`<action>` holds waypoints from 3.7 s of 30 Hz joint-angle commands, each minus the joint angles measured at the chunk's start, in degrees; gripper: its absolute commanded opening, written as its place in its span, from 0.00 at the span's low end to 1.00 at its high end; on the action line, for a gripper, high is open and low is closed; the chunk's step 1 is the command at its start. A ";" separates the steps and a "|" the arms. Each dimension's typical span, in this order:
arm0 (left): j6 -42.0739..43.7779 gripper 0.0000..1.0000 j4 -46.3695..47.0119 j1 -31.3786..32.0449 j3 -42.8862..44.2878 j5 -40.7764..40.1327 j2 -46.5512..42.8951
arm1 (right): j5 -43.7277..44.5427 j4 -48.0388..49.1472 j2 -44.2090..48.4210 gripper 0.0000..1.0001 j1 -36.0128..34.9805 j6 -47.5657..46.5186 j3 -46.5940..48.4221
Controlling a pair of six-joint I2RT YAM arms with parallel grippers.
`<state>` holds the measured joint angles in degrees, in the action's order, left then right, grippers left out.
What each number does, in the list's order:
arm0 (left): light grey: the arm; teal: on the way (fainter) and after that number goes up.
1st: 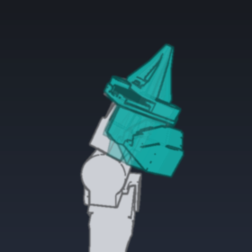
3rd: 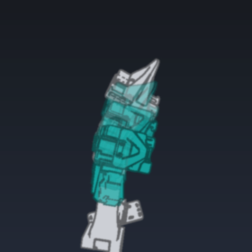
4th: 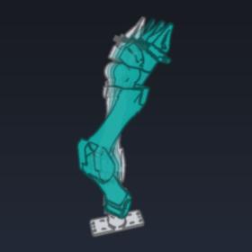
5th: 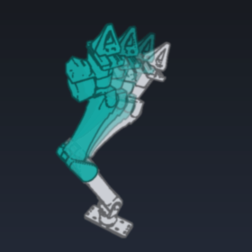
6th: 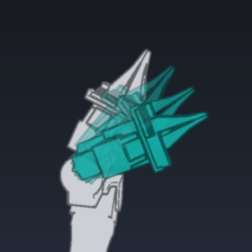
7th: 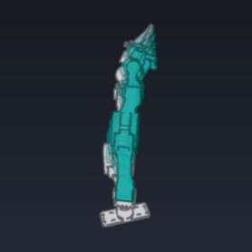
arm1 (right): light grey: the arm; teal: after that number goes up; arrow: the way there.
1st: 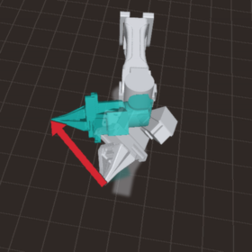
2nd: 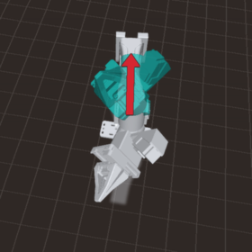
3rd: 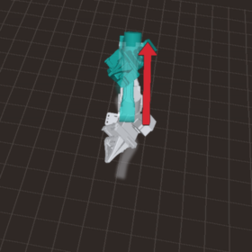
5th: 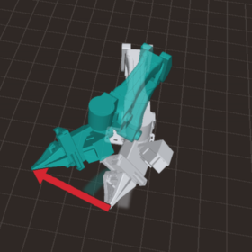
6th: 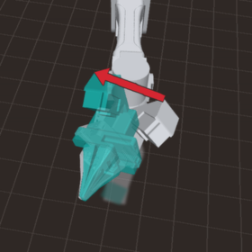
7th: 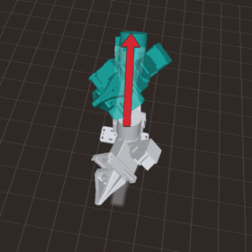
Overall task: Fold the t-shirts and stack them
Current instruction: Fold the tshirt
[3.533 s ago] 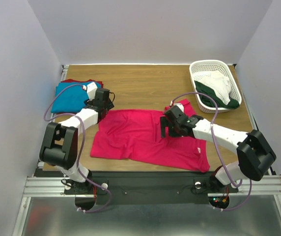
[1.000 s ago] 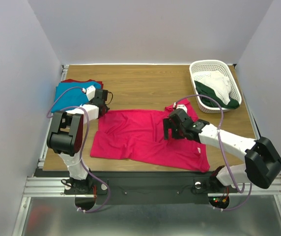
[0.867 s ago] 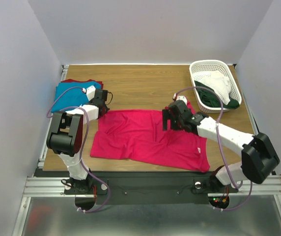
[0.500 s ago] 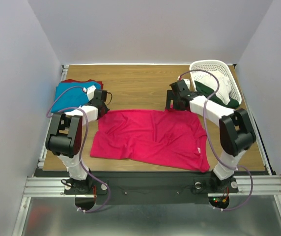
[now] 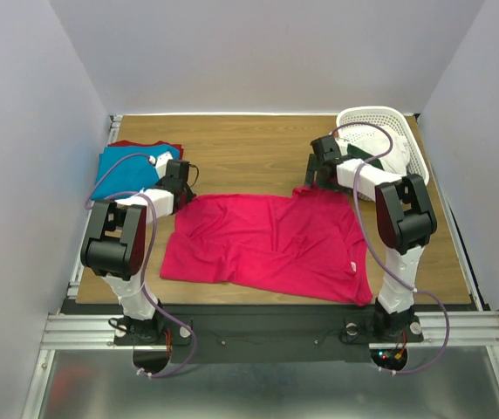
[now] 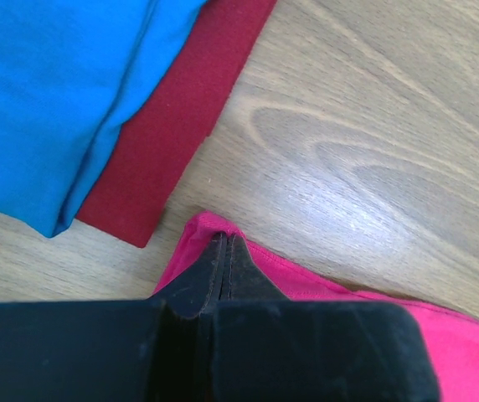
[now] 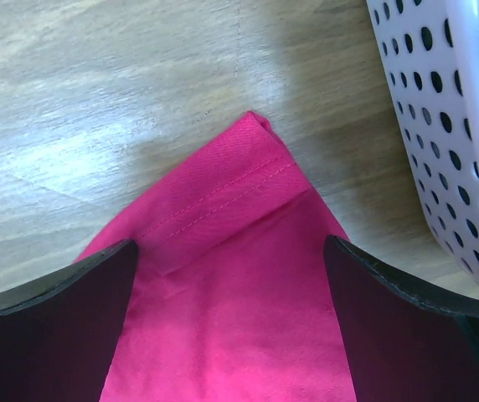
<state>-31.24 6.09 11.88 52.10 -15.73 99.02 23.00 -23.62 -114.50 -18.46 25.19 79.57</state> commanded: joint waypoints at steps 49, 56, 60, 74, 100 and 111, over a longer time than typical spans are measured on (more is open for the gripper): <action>2.59 0.00 -0.20 -1.07 -0.68 0.35 -5.77 | 9.78 8.24 -0.55 0.70 0.35 1.09 0.76; 2.85 0.00 -0.64 -1.07 -0.59 0.26 -6.04 | 11.10 8.50 -2.66 0.44 0.35 1.26 1.73; 2.94 0.00 -0.73 -1.07 -0.51 0.26 -6.30 | 11.01 8.68 -3.62 0.43 0.35 1.53 1.64; 3.73 0.00 -1.08 -1.51 0.29 -0.18 -6.47 | 10.48 8.94 -0.91 0.07 0.62 0.56 0.33; 3.12 0.00 -0.20 -1.68 -2.70 -2.99 -13.06 | -2.00 -4.41 29.05 0.00 -4.74 -0.32 -21.03; 3.73 0.00 -0.64 -1.68 -5.25 -6.33 -15.61 | -5.60 -15.65 36.80 0.00 -8.70 3.54 -23.76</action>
<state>-28.10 4.86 10.41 47.90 -18.55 86.54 19.11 -32.88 -81.17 -25.36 26.30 55.70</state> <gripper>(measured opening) 0.017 0.075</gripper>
